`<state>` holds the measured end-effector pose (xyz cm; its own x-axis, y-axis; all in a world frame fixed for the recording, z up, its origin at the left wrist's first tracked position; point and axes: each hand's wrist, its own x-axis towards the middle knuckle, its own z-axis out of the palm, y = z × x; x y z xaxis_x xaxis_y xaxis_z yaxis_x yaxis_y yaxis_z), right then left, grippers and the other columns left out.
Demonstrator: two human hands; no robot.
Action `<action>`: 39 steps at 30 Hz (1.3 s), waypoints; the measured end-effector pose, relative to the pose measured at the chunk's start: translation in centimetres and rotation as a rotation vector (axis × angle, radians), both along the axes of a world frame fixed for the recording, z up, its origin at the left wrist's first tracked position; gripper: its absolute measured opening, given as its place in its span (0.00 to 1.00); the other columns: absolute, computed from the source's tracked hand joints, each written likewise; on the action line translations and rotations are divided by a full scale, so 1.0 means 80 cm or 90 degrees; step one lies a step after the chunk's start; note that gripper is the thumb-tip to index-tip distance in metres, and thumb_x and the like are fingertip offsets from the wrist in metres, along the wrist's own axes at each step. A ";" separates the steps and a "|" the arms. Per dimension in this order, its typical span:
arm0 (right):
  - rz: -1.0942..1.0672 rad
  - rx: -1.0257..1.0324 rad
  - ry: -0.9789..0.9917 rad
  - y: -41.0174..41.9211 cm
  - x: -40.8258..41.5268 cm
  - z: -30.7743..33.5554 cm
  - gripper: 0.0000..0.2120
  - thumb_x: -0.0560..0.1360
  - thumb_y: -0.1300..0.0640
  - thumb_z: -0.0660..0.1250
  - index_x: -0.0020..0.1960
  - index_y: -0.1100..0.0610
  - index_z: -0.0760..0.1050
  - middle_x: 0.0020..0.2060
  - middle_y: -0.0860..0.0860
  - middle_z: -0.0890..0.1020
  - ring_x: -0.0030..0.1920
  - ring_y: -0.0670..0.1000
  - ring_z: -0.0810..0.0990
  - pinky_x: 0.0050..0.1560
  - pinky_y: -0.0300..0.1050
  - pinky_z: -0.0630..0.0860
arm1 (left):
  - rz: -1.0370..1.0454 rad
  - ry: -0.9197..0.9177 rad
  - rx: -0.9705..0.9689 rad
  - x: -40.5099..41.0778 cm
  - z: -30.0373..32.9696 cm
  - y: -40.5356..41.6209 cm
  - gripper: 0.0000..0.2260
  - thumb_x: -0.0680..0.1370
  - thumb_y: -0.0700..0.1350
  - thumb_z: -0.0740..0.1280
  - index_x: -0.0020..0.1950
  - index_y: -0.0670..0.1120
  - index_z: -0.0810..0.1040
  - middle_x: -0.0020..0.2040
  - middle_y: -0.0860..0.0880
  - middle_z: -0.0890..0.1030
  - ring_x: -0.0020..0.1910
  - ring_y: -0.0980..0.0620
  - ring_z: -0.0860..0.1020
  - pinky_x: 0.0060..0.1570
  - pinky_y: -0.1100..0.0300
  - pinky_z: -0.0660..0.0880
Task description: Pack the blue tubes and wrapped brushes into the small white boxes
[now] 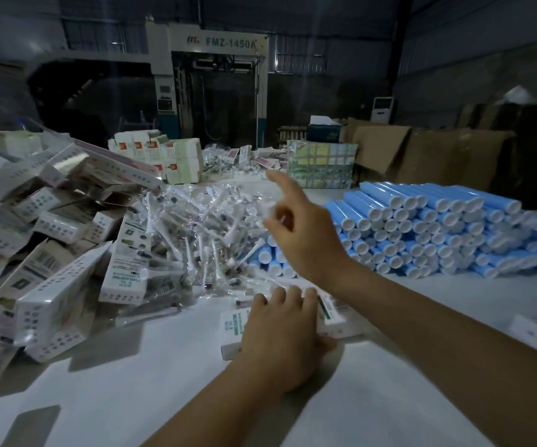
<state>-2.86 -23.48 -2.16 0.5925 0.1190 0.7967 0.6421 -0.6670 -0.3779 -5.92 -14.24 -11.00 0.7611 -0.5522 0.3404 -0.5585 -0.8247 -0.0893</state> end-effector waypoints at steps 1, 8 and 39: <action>-0.009 0.078 0.001 -0.025 -0.010 -0.006 0.21 0.76 0.64 0.66 0.67 0.53 0.70 0.32 0.51 0.77 0.29 0.47 0.74 0.32 0.41 0.73 | -0.016 0.005 -0.020 0.000 0.000 -0.002 0.28 0.75 0.65 0.55 0.69 0.49 0.60 0.62 0.47 0.70 0.61 0.44 0.68 0.57 0.47 0.63; -0.141 0.688 0.191 -0.153 -0.048 -0.074 0.04 0.77 0.65 0.66 0.50 0.58 0.77 0.28 0.56 0.78 0.26 0.50 0.75 0.28 0.43 0.75 | 0.028 -0.021 -0.060 0.010 0.001 -0.005 0.32 0.75 0.68 0.54 0.73 0.52 0.55 0.65 0.51 0.69 0.64 0.48 0.67 0.58 0.52 0.63; -0.225 0.269 0.271 -0.082 -0.071 -0.105 0.09 0.75 0.52 0.67 0.37 0.51 0.77 0.42 0.49 0.80 0.43 0.45 0.79 0.38 0.37 0.78 | 0.092 -0.065 -0.079 0.019 -0.007 -0.007 0.34 0.74 0.69 0.54 0.74 0.52 0.55 0.65 0.52 0.70 0.63 0.49 0.68 0.57 0.53 0.64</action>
